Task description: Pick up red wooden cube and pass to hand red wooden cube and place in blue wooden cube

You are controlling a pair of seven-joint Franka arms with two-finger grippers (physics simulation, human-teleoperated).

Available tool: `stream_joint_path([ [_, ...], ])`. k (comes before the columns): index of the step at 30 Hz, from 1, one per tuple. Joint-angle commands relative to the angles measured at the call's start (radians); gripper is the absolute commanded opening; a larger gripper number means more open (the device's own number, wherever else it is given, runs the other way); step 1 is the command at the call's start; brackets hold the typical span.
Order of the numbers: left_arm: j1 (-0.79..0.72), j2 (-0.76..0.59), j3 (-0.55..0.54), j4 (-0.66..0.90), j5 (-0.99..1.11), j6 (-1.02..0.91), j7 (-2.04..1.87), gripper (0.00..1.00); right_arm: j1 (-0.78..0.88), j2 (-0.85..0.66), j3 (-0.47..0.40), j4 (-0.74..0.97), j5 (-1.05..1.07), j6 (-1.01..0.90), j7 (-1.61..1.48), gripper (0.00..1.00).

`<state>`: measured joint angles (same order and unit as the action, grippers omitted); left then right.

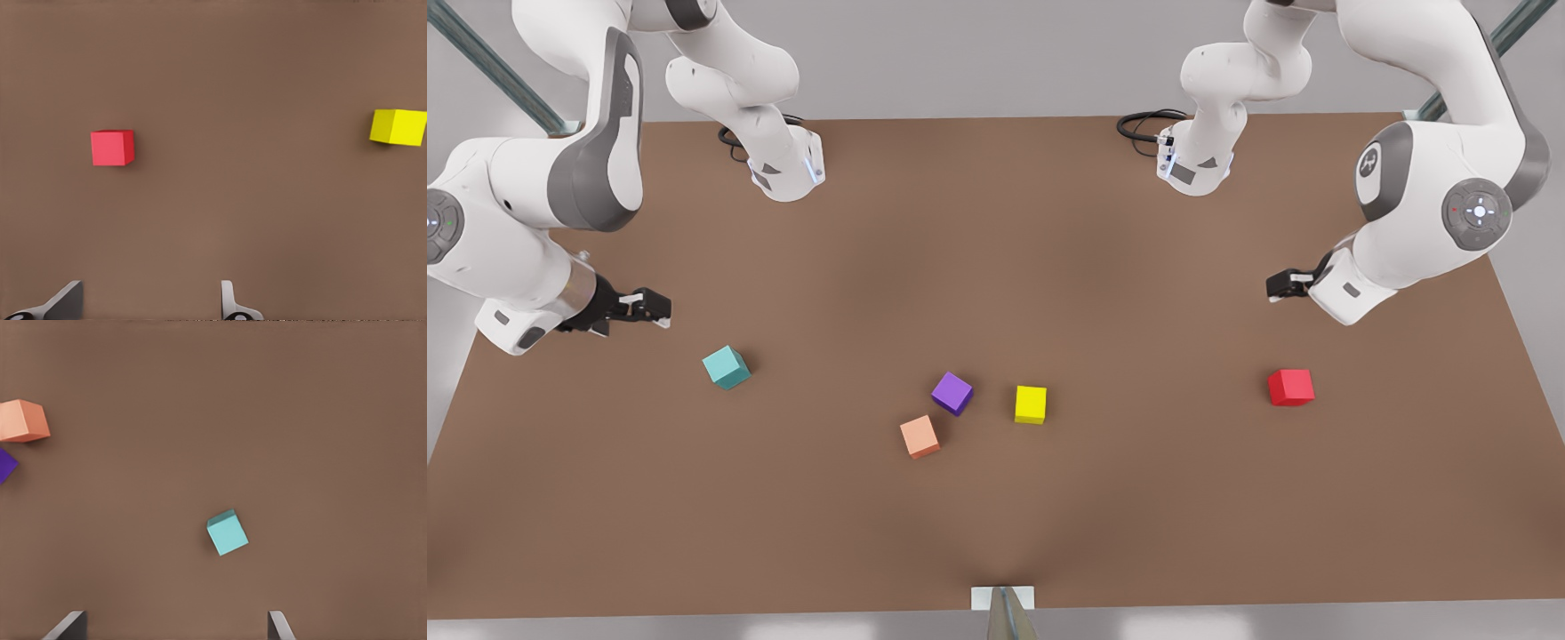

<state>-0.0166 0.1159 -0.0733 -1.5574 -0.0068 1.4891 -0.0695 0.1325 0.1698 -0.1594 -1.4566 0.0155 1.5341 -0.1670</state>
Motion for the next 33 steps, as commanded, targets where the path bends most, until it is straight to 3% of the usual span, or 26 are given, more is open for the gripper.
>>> stream_joint_path([
  [1,-0.002,0.002,0.0,0.0,0.001,0.011,0.002,1.0,0.001,-0.001,-0.002,-0.001,-0.002,0.015,-0.058,1.0],
  [3,0.004,0.112,0.029,0.026,0.001,0.037,0.003,1.0,-0.002,-0.001,-0.002,-0.001,-0.002,0.011,-0.068,1.0],
  [7,0.066,0.393,0.081,0.069,-0.016,0.341,0.117,1.0,-0.002,0.001,-0.002,-0.007,-0.005,0.011,-0.083,1.0],
  [9,0.084,0.447,0.096,0.056,-0.035,0.468,0.154,1.0,-0.002,0.002,-0.002,-0.007,-0.005,0.011,-0.097,1.0],
  [13,0.092,0.469,0.102,-0.015,-0.035,0.575,0.154,1.0,-0.002,0.002,-0.002,-0.01,-0.005,0.005,-0.098,1.0],
  [19,0.136,0.39,0.119,-0.234,-0.033,0.715,0.312,1.0,-0.002,0.004,-0.002,-0.01,-0.005,0.001,-0.123,1.0],
  [33,0.139,0.482,0.139,-0.294,-0.035,0.844,0.407,1.0,-0.002,0.007,-0.002,-0.011,-0.006,0.001,-0.124,1.0],
])
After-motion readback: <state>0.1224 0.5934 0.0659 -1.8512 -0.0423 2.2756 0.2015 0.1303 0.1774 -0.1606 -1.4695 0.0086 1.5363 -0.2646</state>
